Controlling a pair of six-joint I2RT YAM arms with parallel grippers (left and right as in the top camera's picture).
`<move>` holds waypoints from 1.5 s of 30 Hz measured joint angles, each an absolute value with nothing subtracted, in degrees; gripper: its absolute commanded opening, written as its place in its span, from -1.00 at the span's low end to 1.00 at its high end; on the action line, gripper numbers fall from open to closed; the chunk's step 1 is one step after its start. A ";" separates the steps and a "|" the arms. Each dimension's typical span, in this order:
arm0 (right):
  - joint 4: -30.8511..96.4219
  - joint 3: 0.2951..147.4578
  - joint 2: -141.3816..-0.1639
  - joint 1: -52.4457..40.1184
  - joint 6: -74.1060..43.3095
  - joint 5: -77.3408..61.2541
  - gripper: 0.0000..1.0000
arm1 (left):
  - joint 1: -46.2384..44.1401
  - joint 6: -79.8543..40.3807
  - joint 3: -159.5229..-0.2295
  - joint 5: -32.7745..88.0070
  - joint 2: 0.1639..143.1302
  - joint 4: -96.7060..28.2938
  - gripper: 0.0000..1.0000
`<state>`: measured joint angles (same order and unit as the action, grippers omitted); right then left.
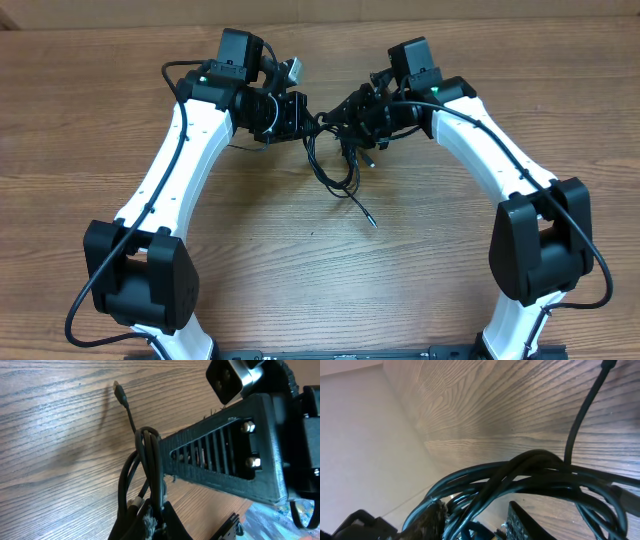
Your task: Untangle cables
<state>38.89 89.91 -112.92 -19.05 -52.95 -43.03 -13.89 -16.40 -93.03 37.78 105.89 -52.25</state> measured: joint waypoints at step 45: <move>56.21 89.89 -104.99 -21.63 -31.99 -23.64 -0.93 | -15.33 -5.54 -93.06 48.73 106.32 -47.83 -0.16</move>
<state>56.21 89.89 -104.99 -21.63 -31.99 -23.64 -15.33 -5.54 -93.06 48.73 106.32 -47.83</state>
